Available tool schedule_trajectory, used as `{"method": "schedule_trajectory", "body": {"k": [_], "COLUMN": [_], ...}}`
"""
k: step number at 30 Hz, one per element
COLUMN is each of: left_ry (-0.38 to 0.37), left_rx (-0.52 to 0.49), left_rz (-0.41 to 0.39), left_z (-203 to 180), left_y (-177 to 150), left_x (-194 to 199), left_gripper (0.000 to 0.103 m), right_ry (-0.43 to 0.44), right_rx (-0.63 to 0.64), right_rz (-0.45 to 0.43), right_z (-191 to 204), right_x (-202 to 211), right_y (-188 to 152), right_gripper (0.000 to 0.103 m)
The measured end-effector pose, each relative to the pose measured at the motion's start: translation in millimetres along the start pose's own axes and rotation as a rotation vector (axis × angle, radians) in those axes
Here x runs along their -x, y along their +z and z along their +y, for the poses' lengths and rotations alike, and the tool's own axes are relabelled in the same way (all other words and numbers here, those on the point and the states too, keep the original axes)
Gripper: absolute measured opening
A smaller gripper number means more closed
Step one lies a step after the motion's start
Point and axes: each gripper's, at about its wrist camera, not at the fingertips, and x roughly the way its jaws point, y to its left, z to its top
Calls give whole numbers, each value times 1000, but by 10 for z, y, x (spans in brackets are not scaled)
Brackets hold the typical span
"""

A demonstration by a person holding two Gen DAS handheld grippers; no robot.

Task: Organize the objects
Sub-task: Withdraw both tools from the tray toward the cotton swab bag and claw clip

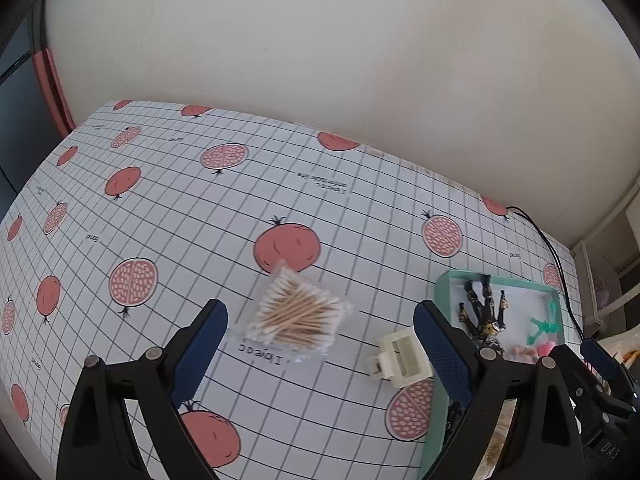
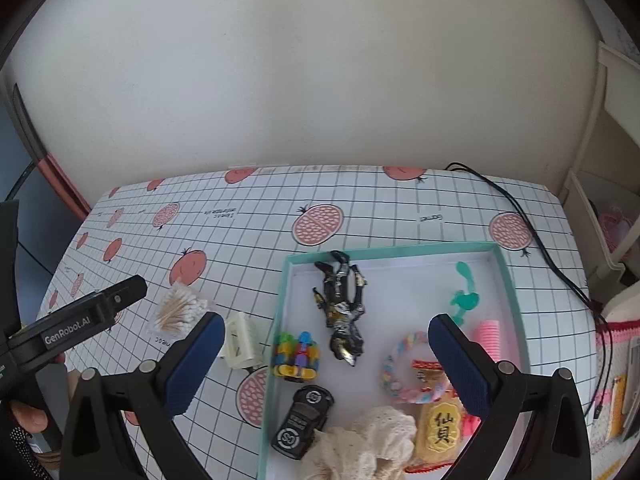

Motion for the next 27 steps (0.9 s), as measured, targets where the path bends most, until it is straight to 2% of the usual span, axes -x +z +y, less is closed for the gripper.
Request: {"method": "schedule_trajectory", "body": {"k": [6,12,19,27], "left_ry": [20,-6,-39,-84], "left_rx": [32,27,-1,-26], "left_rz": [0,13,67,85], "left_z": [322,422,405,305], "left_y": [53,61,-1,-64], "left_x": [-24,-145,-387,-541], "left_gripper": [94,94,94,94], "right_ry": [45,80,84,85], "right_rx": [79,126,126,156], "right_rz": [38,78,112,129], "right_z": [405,664,723,782], "right_x": [-241,-494,-712,-831], "right_y": [-31,-118,-176,-228], "right_gripper": [103,103,97,87]}}
